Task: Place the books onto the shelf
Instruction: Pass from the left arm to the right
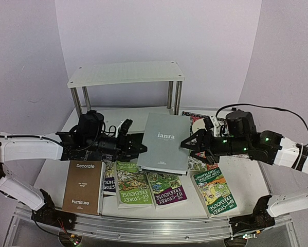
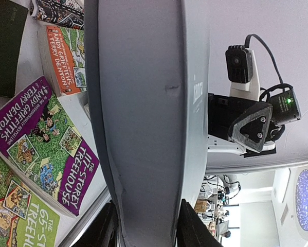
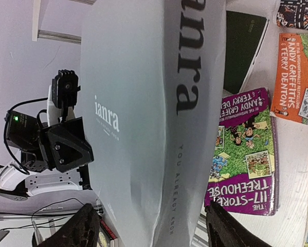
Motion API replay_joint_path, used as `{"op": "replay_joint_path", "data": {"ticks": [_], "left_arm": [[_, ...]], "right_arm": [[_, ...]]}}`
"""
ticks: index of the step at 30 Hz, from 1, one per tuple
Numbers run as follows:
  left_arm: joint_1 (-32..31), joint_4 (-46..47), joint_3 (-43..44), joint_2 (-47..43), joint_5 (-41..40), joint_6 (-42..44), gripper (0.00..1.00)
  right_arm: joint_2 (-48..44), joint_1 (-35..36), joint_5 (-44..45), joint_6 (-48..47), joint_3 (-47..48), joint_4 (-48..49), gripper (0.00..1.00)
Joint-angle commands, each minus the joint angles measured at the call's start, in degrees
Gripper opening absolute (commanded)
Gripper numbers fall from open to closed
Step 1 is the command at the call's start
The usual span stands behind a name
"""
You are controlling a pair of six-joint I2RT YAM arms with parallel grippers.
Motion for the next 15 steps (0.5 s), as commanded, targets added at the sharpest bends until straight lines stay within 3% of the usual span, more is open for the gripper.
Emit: {"op": "replay_joint_path", "data": {"ticks": [1, 7, 15], "left_arm": [[1.2, 3.2, 3.1, -2.9, -0.6, 1.8, 0.33], [1.9, 3.2, 2.8, -5.0, -3.6, 3.8, 0.33], [1.9, 3.2, 5.0, -5.1, 0.6, 9.6, 0.33]], "right_arm": [[0.0, 0.2, -3.8, 2.5, -1.3, 4.5, 0.77], [0.1, 0.2, -3.7, -1.2, -1.2, 4.8, 0.82], [0.9, 0.2, -2.8, -7.6, 3.6, 4.9, 0.80]]}}
